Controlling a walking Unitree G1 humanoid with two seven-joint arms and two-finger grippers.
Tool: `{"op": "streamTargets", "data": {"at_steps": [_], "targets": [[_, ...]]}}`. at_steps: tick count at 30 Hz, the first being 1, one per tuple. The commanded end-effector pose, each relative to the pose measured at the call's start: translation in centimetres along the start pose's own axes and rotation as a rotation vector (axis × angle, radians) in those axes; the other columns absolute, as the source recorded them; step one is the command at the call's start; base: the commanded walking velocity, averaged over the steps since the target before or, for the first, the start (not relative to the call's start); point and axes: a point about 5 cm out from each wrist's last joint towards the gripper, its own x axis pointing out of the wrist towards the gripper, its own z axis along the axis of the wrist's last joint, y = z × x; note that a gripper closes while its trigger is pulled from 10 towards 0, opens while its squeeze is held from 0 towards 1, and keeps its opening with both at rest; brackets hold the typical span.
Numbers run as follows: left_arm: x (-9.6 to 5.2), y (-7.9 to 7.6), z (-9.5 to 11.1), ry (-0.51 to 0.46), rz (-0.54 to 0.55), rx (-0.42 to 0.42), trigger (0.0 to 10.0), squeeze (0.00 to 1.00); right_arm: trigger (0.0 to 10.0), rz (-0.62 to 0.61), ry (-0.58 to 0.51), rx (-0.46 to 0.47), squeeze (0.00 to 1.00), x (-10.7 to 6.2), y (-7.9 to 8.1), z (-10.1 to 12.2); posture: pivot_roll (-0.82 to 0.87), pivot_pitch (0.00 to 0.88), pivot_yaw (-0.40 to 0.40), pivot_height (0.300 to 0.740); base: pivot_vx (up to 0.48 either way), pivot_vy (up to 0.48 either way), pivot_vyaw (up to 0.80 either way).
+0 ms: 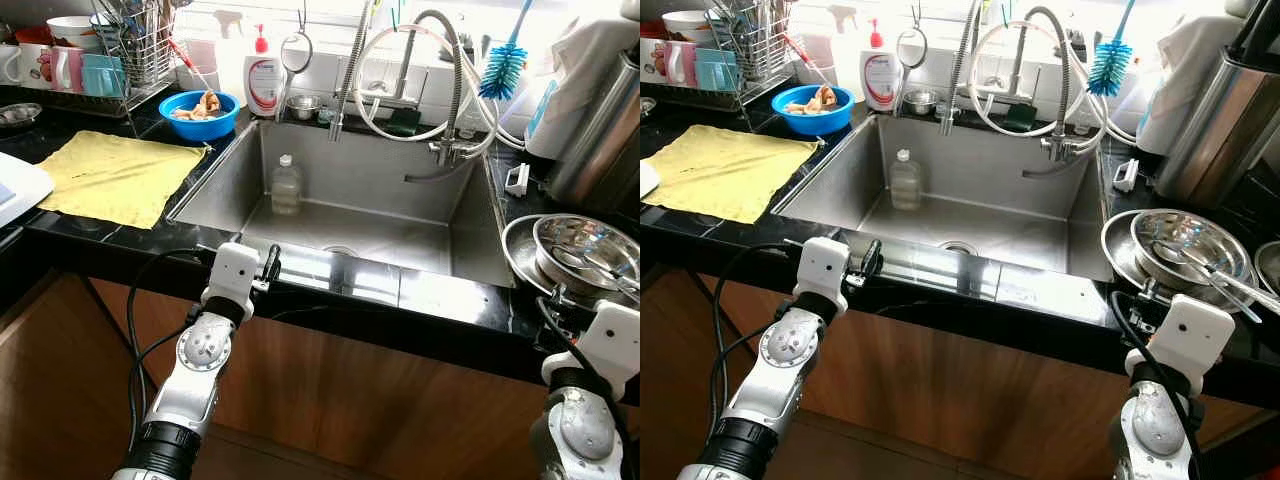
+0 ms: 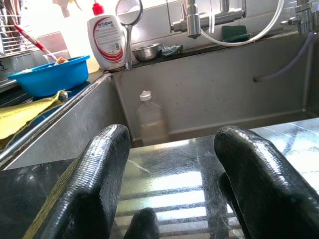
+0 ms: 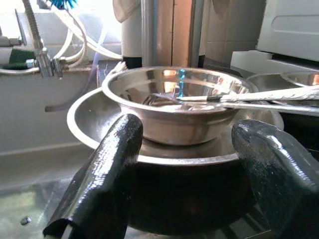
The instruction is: Kitchen organization
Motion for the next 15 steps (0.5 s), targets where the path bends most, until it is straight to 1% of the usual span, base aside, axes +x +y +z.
{"op": "streamTargets", "data": {"at_steps": [1, 2, 3, 4, 5, 9, 15], "targets": [[-0.4, -0.2, -0.8, 0.039, -0.007, 0.014, 10.0, 0.00, 10.0, -0.040, -0.032, 0.003, 0.00, -0.2, -0.6, 0.6, 0.03, 0.000, -0.069, 0.740, 0.000, 0.000, 0.00], [-0.5, -0.2, -0.8, 0.040, -0.007, 0.014, 10.0, 0.00, 10.0, -0.070, -0.014, 0.018, 0.00, -0.3, -0.9, 0.3, 0.03, 0.000, -0.069, 0.740, 0.000, 0.000, 0.00], [-0.5, -0.2, -0.8, 0.040, -0.007, 0.014, 10.0, 0.00, 10.0, -0.070, -0.014, 0.018, 0.00, -0.3, -0.9, 0.3, 0.03, 0.000, -0.069, 0.740, 0.000, 0.000, 0.00], [-0.5, -0.1, -0.9, 0.041, -0.007, 0.015, 10.0, 0.00, 10.0, -0.096, 0.004, 0.066, 0.00, -0.4, -1.2, 0.1, 0.03, 0.000, -0.069, 0.740, 0.000, 0.000, 0.00], [-0.5, -0.1, -0.9, 0.041, -0.007, 0.015, 10.0, 0.00, 10.0, -0.106, 0.008, 0.084, 0.00, -0.4, -1.3, 0.0, 0.03, 0.000, -0.068, 0.740, 0.000, 0.000, 0.00], [-0.5, -0.1, -0.9, 0.042, -0.006, 0.015, 10.0, 0.00, 10.0, -0.136, 0.004, 0.132, 0.00, -0.3, -1.6, 0.1, 0.03, 0.000, -0.069, 0.740, 0.000, 0.000, 0.00], [-0.5, -0.1, -0.9, 0.042, -0.005, 0.017, 10.0, 0.00, 10.0, -0.151, -0.008, 0.138, 0.00, -0.3, -1.9, 0.2, 0.03, 0.000, -0.067, 0.740, 0.000, 0.000, 0.00]]}}
